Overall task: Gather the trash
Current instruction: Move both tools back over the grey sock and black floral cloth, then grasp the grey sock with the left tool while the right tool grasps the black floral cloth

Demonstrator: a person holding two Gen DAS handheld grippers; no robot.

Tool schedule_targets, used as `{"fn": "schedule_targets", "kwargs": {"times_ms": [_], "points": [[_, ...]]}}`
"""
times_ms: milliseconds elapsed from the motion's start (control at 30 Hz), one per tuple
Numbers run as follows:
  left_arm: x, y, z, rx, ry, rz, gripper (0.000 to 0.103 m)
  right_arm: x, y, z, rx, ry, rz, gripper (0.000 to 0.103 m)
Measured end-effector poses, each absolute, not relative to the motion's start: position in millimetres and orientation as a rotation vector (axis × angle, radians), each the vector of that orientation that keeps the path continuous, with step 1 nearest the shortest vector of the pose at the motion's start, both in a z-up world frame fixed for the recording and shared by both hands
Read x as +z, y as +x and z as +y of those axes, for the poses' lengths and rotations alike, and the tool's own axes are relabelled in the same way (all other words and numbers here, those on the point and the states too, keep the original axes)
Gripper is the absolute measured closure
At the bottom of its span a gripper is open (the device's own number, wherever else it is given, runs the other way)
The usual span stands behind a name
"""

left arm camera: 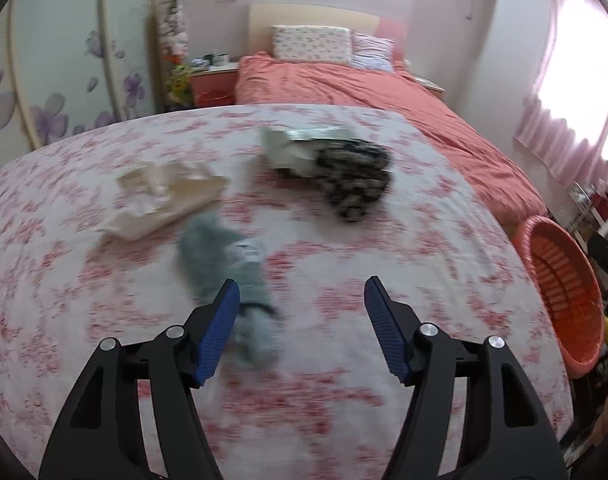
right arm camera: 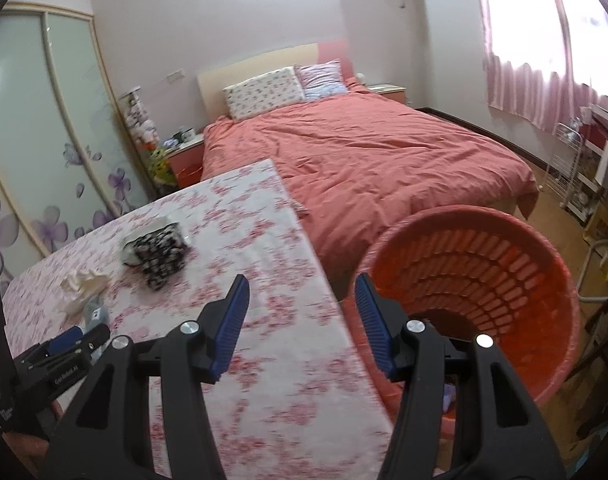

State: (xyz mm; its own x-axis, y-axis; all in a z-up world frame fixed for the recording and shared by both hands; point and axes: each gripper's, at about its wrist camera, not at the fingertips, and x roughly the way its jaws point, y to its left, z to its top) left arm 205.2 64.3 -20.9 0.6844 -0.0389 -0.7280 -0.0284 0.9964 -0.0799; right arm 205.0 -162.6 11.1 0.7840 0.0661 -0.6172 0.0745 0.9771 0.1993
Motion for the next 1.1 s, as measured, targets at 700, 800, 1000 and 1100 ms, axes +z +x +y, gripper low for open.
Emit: {"fn": "schedule_targets", "kwargs": {"times_ms": [700, 800, 1000, 1100], "points": [[-46.6, 230.9, 104.3, 0.052, -0.148, 0.880, 0.082, -6.1, 223.5, -99.7, 0.086, 0.129, 0.747, 0.049], [-41.0, 222.9, 108.1, 0.031, -0.140, 0.854, 0.087, -7.6, 228.1, -92.2, 0.101, 0.127, 0.753, 0.049], [-24.9, 206.1, 115.3, 0.000, -0.115, 0.797, 0.087, -6.7, 245.4, -63.6, 0.161, 0.124, 0.752, 0.049], [-16.3, 199.9, 123.4, -0.014, -0.138, 0.780, 0.087, -6.9, 260.2, -44.0, 0.205, 0.121, 0.755, 0.049]]}}
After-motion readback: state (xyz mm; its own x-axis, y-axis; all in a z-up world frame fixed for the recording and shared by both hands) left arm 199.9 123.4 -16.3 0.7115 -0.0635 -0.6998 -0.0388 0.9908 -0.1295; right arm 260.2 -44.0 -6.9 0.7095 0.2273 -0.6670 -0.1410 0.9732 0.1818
